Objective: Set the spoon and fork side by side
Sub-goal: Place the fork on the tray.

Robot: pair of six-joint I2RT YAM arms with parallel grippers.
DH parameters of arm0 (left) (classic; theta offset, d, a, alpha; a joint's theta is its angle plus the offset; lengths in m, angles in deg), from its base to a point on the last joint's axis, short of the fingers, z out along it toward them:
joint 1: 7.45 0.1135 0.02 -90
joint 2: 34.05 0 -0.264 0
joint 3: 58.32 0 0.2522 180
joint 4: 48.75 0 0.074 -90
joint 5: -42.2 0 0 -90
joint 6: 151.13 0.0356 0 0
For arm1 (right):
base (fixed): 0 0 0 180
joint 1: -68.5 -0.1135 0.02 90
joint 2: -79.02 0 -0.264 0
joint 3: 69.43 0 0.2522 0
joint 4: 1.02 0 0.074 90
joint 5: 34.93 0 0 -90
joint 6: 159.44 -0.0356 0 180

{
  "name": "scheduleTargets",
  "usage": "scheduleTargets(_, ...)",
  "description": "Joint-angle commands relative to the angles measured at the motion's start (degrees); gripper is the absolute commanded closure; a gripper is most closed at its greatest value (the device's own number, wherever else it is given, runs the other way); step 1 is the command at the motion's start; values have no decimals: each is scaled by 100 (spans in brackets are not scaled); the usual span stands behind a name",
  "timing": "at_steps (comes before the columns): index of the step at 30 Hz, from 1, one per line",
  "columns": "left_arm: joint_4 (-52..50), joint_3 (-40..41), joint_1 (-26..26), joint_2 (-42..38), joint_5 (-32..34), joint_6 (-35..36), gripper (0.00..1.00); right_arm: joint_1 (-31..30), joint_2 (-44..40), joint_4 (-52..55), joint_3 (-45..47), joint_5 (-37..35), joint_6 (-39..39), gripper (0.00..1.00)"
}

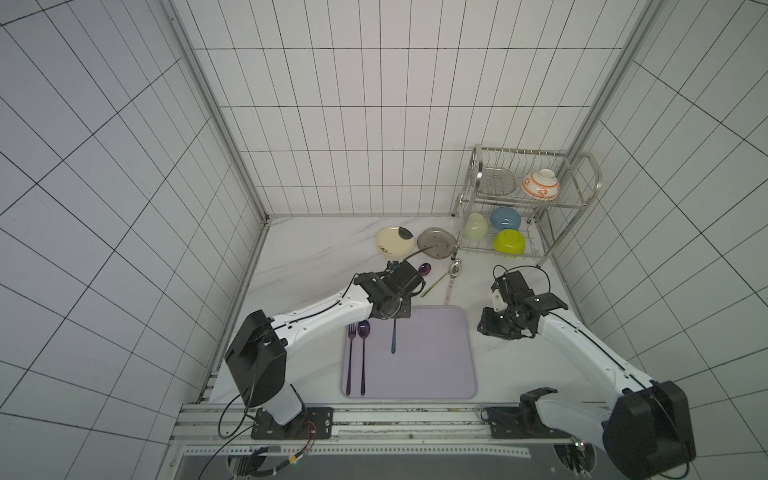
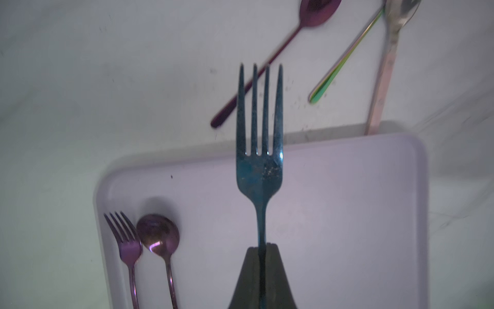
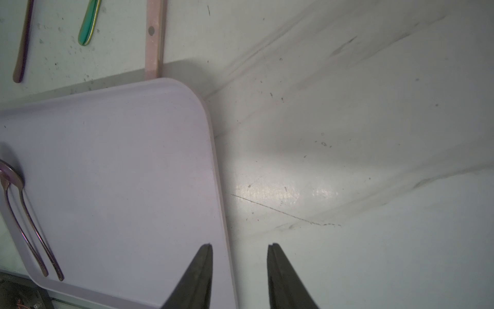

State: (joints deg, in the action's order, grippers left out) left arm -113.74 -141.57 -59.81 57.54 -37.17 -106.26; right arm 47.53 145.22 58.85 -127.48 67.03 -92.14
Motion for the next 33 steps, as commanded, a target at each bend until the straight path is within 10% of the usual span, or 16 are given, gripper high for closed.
scheduleTargets(1, 273, 604, -282, -176, 316, -954, 100, 5, -24, 34, 45, 85, 79, 63)
scheduleTargets(33, 1176, 1486, -826, 598, 373, -1050, 100, -30, 159, 105, 8, 135, 90, 63)
